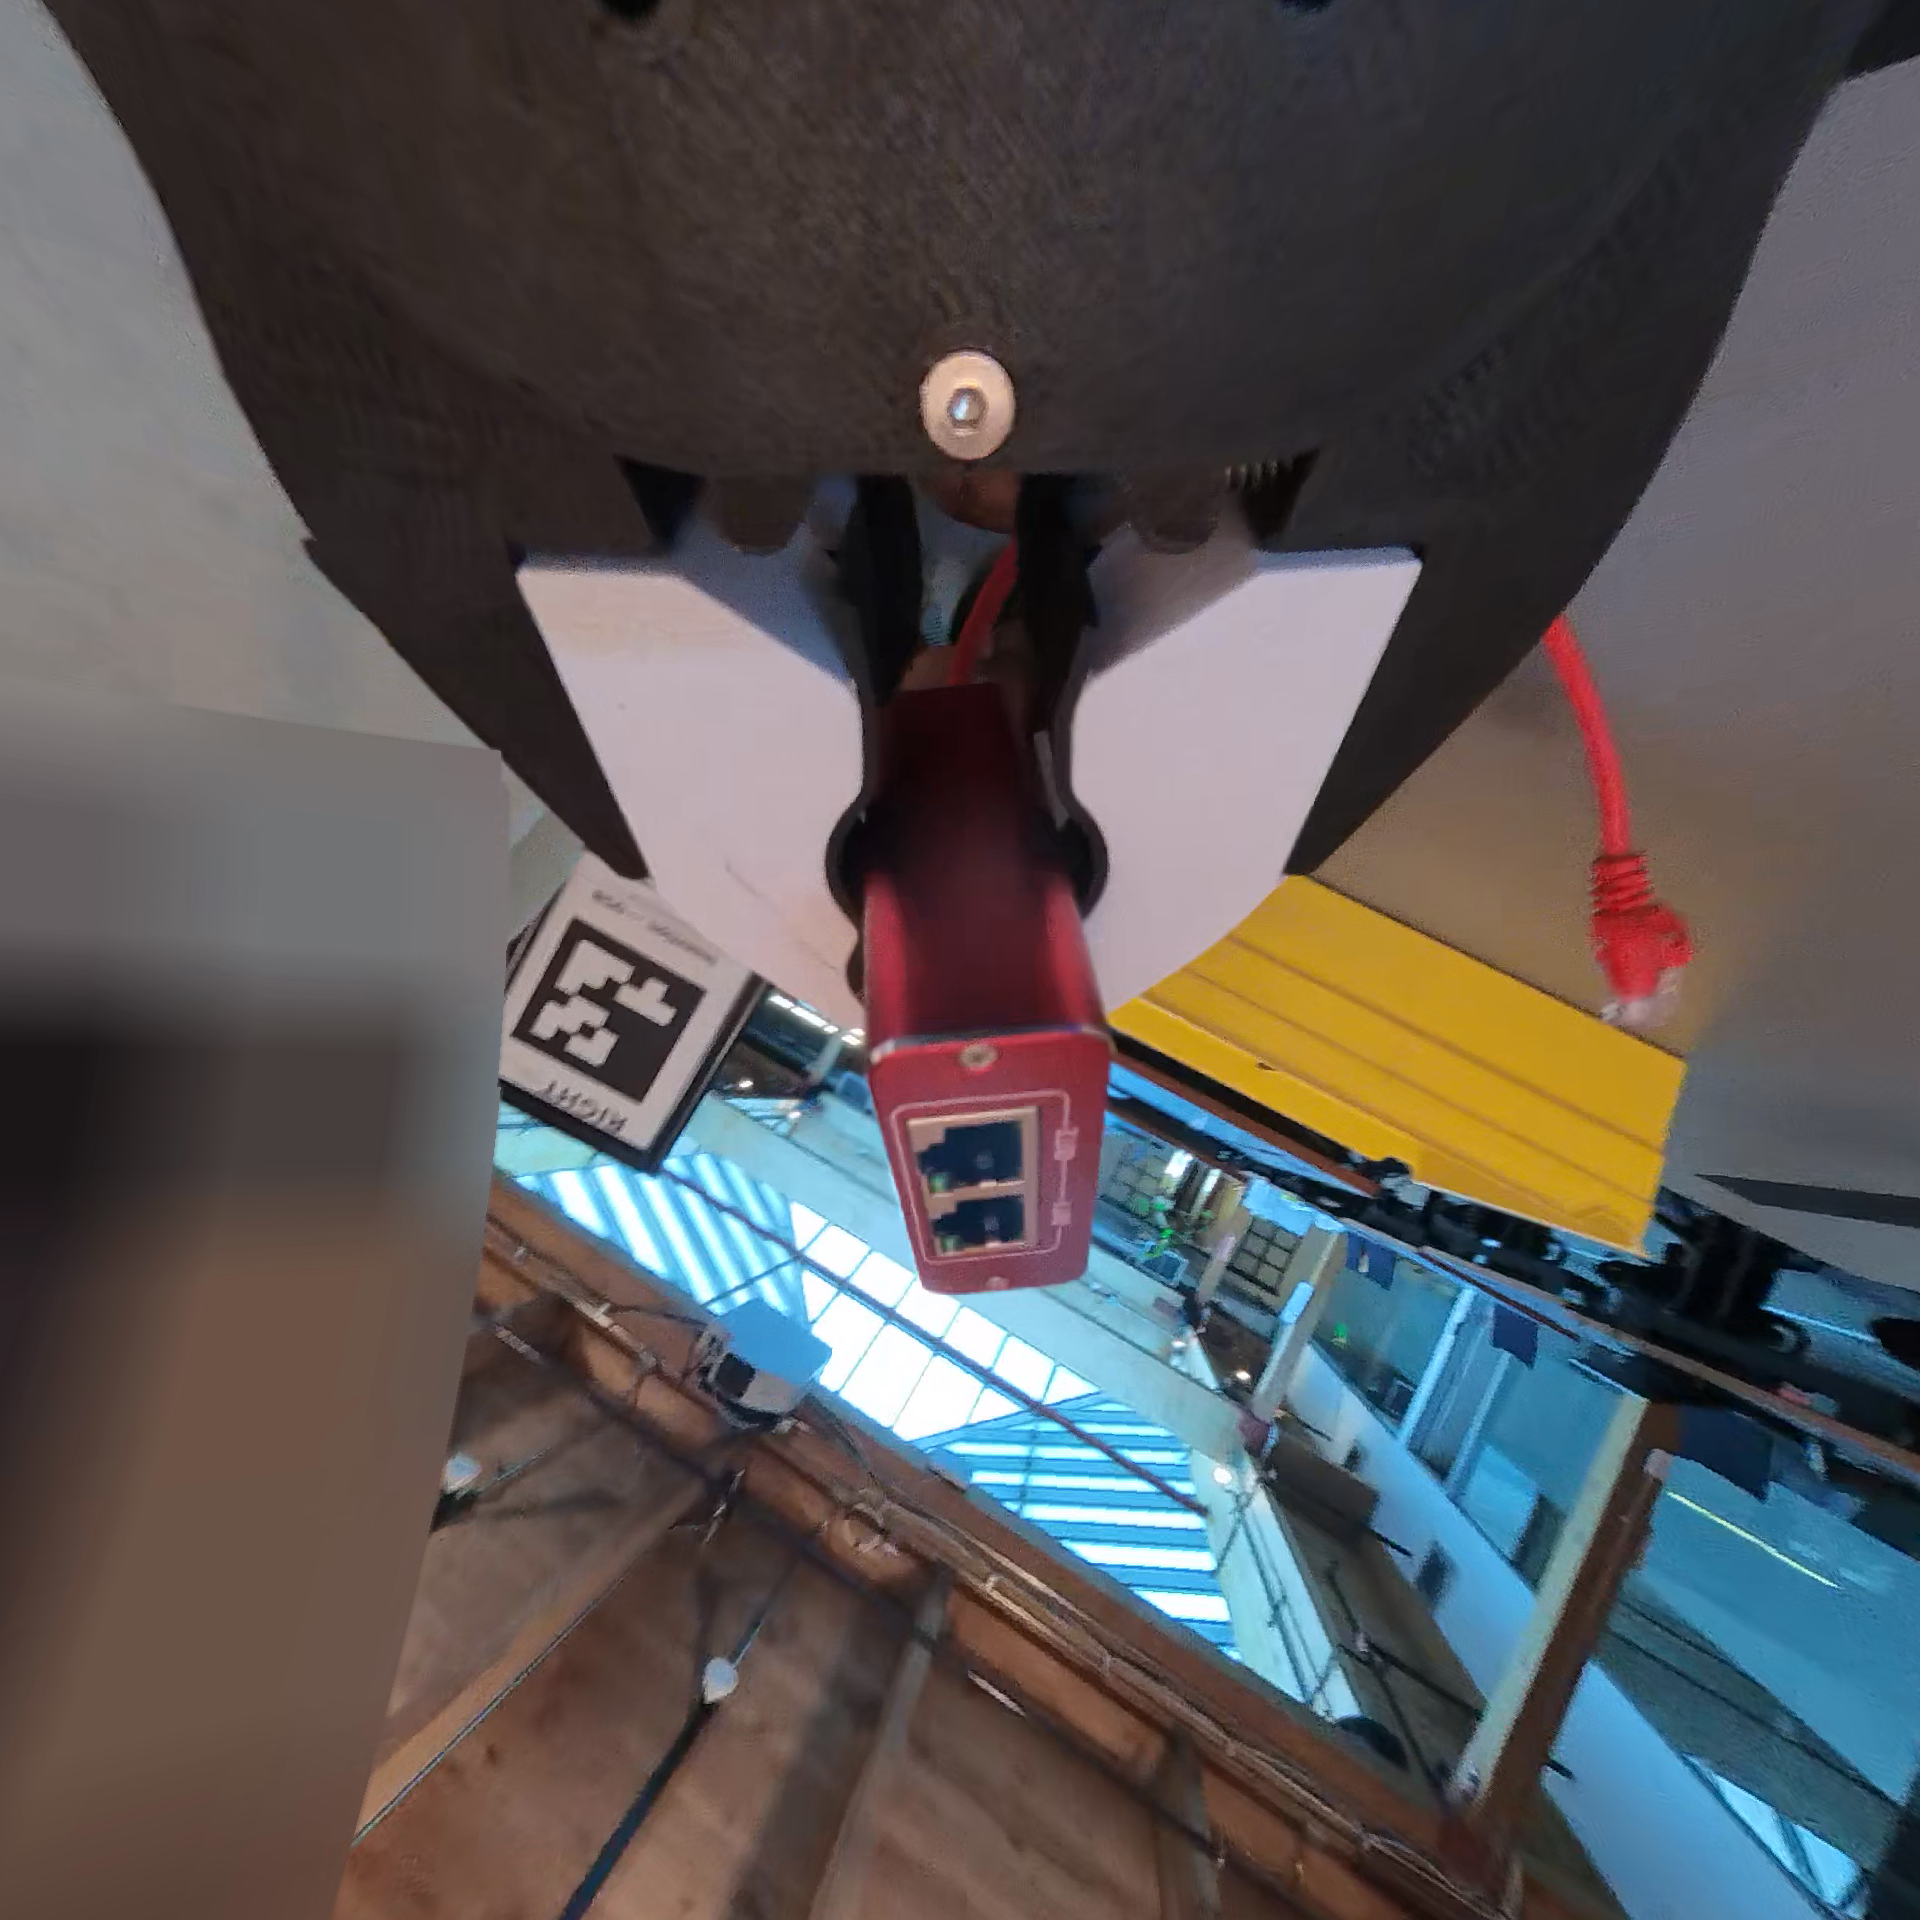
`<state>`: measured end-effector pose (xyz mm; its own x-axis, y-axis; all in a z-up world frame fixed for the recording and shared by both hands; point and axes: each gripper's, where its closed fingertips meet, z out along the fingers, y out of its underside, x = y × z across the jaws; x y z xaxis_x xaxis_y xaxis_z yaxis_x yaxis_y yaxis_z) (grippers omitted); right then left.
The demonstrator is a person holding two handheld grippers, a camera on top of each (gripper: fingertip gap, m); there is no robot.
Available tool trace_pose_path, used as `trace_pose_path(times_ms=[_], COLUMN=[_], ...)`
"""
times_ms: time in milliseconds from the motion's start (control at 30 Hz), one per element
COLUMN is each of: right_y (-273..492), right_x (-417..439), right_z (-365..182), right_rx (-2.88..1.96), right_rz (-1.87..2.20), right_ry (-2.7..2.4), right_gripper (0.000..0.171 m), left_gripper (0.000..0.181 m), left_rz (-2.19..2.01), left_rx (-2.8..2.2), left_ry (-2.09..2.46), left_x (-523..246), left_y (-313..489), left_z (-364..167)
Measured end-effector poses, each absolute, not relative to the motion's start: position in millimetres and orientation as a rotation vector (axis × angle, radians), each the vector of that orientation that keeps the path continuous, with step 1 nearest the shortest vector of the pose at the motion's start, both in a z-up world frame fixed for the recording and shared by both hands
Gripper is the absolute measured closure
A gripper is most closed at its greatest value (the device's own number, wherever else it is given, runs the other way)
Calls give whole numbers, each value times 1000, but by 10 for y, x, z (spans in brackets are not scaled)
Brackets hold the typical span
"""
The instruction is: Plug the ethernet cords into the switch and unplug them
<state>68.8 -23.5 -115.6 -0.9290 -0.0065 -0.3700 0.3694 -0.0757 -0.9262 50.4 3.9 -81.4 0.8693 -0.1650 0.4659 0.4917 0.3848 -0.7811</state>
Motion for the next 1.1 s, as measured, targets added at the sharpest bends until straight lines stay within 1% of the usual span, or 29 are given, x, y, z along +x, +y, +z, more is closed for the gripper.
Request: trace_pose_path(times_ms=[67, 167, 233, 267, 400, 533, 867, 1100], right_y=[-209, -221, -244, -249, -243, -240, -200, -239], right_x=[634, 559, 547, 536, 478, 445, 457, 540], right_z=[-1171, -1129, -1075, -1061, -1041, -1031, -963, -887], right_rx=[433, 515, 540, 555, 598, 604, 504, 410], right_rz=[-2082, -2135, -2183, -2198, -2258, -2292, -2474, -2484], right_ry=[1988, 1922, 1809, 1761, 1698, 1736, 1911, 2074], right_gripper=[158, 156, 148, 147, 155, 156, 158, 158], left_gripper=[152, 152, 153, 152, 152, 152, 152, 152], left_rz=[-387, -375, -352, -344, -282, -215, 109, 82], left_rx=[-1126, -1063, -1016, -1003, -997, -1008, -1081, -1009], left_ry=[-367, -417, -433, -438, -430, -422, -300, -235], left_x=[459, 369, 321, 308, 301, 292, 386, 478], left_y=[44, -9, -69, -84, -96, -96, -63, -130], left_z=[-864, -842, -808, -802, -781, -771, -708, -583])
